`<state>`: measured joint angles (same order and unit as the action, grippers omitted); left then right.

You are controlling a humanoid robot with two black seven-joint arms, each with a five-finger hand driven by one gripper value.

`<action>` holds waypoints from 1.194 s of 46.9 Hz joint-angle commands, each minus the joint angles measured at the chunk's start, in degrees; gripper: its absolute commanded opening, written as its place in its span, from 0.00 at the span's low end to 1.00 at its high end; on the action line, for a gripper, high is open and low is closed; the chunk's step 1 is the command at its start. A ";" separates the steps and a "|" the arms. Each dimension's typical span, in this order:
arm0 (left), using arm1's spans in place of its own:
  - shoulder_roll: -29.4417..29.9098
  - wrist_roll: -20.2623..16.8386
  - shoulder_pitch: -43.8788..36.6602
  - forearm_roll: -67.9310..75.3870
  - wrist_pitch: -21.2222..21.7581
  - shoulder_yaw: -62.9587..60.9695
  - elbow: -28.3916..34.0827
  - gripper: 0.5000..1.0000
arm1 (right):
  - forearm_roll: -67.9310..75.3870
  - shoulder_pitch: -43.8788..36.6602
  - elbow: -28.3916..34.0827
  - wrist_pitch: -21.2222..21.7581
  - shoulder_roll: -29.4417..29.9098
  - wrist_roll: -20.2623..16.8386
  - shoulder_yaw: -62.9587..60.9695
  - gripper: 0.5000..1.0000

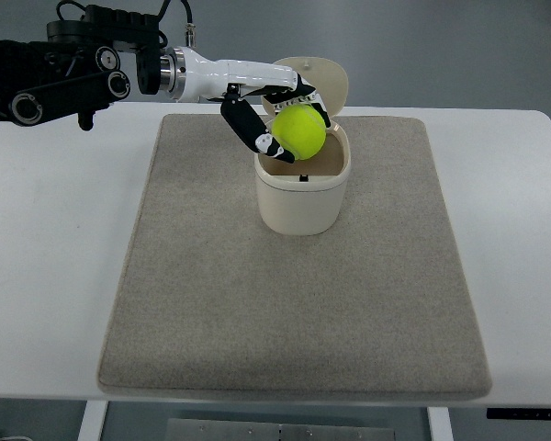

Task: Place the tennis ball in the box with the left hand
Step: 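Lower the ball into the bin and open the left hand fingers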

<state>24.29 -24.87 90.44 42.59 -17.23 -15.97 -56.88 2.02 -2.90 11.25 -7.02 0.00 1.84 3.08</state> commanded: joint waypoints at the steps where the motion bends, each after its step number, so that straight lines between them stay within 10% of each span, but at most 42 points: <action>1: -0.21 -0.01 -0.18 -0.05 1.15 -0.38 -0.25 0.00 | 0.00 0.00 0.00 -0.01 0.00 0.00 0.00 0.80; 56: -1.44 -0.01 -4.31 -1.11 6.68 0.33 -0.69 0.00 | 0.00 0.00 0.00 -0.01 0.00 0.00 0.00 0.80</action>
<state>23.14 -24.90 86.57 41.48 -11.22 -15.65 -57.57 2.02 -2.90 11.25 -7.04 0.00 1.84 3.08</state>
